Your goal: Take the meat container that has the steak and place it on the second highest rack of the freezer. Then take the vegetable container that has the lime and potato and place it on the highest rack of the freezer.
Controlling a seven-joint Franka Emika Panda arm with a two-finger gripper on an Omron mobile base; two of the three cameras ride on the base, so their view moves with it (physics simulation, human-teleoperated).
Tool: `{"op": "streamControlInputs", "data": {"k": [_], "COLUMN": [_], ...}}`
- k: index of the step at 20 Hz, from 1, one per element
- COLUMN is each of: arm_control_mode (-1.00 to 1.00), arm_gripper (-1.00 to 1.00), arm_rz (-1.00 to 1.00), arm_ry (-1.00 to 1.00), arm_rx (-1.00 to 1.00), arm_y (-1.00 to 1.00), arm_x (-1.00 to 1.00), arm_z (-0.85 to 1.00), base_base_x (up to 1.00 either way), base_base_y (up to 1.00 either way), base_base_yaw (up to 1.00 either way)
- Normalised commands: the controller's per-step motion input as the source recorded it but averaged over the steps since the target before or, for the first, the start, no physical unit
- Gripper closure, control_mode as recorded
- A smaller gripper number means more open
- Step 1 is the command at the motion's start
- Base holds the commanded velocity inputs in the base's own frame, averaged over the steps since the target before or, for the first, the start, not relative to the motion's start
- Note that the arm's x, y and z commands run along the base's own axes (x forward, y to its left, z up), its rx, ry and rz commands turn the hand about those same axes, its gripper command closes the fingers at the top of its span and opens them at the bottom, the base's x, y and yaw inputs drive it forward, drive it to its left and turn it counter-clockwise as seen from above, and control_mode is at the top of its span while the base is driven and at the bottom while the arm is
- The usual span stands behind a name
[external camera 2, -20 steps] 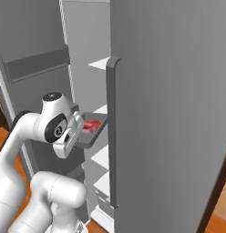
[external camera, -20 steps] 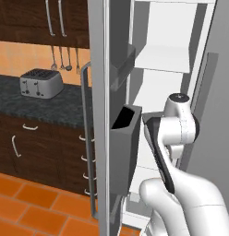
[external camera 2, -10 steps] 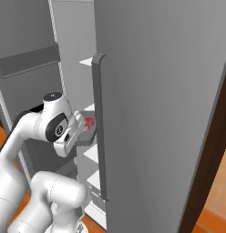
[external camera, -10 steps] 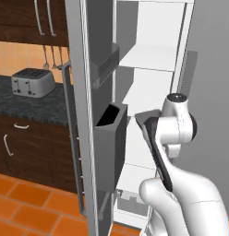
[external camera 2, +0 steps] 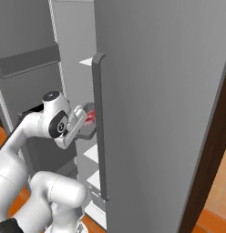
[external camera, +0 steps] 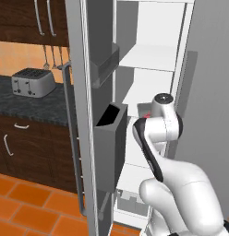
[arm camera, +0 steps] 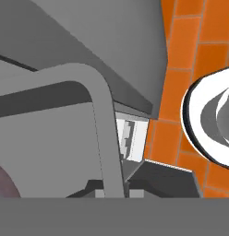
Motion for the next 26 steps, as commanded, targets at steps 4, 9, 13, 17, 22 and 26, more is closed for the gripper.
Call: {"op": "streamControlInputs", "data": {"k": [4, 9, 13, 17, 22, 26], "arm_control_mode": [-1.00, -1.00, -1.00, -1.00, -1.00, -1.00], "arm_gripper": [1.00, 1.00, 1.00, 1.00, 1.00, 1.00], "arm_rz": [-0.01, -0.01, 0.00, 0.00, 0.00, 0.00], "arm_ry": [-0.01, 0.00, 0.00, 0.00, 0.00, 0.00], "arm_rx": [0.00, 0.00, 0.00, 0.00, 0.00, 0.00], "arm_y": [0.08, 0.00, 0.00, -0.04, -0.04, -0.12], "arm_x": [0.61, 0.84, 0.91, 0.84, 0.64, 0.57], "arm_z": [0.08, 0.04, 0.00, -0.01, -0.15, -0.21], "base_base_x": [0.00, 0.00, 0.00, 0.00, 0.00, 0.00], "base_base_y": [0.00, 0.00, 0.00, 0.00, 0.00, 0.00], "base_base_yaw": [0.00, 0.00, 0.00, 0.00, 0.00, 0.00]}}
